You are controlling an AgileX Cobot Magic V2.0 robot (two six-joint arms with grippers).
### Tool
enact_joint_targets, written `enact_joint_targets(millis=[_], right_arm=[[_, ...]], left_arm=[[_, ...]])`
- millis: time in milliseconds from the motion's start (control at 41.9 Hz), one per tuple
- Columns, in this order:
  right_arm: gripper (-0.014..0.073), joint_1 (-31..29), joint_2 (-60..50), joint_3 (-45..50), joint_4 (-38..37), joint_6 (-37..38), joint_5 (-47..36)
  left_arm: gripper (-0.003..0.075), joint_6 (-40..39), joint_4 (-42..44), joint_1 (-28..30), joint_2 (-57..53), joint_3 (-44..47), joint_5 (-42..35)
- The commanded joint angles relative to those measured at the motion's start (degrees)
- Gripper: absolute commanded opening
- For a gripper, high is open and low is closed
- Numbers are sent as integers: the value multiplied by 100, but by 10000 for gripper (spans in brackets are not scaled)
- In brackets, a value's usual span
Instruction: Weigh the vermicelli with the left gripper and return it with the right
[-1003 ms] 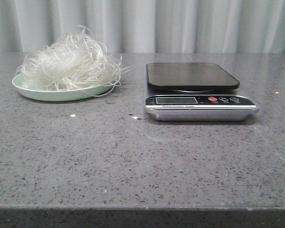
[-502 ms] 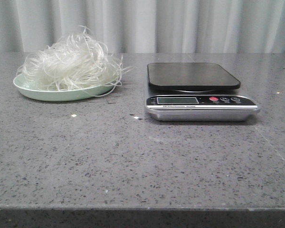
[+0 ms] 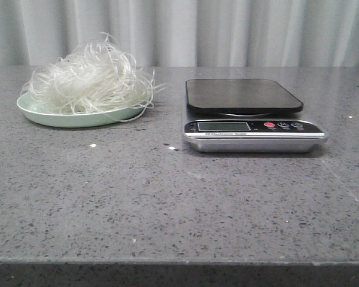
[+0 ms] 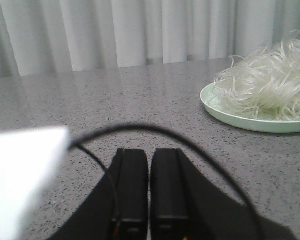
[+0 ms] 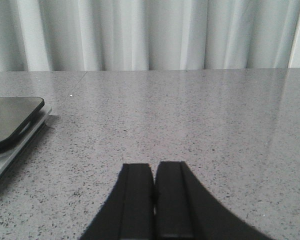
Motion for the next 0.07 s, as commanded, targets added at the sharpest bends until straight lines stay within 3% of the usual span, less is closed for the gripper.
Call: enact_joint_targets(millis=[0,48], right_arm=[[151,-45,-101,-42,-18,14,-418],[151,-45,-101,-42,-18,14,-418]], left_arm=[[137,-69,-42,13,-115,49,-454],[137,-69,-42,13,-115,49,-454]])
